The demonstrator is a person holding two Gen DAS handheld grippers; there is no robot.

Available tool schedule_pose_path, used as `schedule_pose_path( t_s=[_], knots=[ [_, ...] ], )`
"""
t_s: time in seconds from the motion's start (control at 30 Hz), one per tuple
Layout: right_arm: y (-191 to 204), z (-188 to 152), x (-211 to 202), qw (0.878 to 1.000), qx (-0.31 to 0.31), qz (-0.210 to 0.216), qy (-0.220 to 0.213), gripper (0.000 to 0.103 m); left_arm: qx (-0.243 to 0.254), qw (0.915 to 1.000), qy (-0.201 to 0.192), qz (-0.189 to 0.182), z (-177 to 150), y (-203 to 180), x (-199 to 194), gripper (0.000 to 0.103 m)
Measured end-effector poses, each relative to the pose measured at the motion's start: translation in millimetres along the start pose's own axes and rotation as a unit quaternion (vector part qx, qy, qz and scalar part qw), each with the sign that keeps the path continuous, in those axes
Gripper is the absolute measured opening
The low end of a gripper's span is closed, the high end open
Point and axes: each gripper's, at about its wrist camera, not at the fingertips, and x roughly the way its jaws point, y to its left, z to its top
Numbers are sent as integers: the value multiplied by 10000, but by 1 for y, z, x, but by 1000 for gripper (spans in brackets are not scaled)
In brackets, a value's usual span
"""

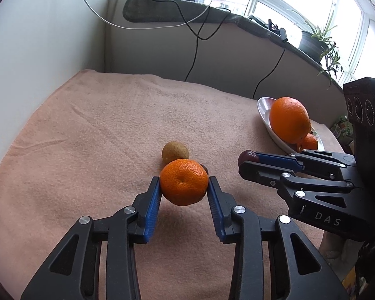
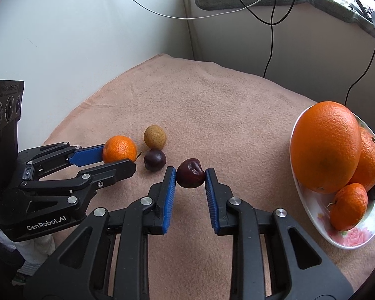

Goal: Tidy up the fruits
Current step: 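Close the left gripper on the mandarin while the right gripper closes on the red cherry, then lift the mandarin with the left gripper while the right gripper carries the cherry toward the plate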

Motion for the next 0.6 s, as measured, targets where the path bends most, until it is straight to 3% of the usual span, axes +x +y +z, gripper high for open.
schedule_pose_path(
  t_s=[0.6],
  knots=[
    [-32, -17, -91, 9967, 201, -348, -699, 25, 600, 9969, -315, -395, 17, -76, -17, 35]
  ],
)
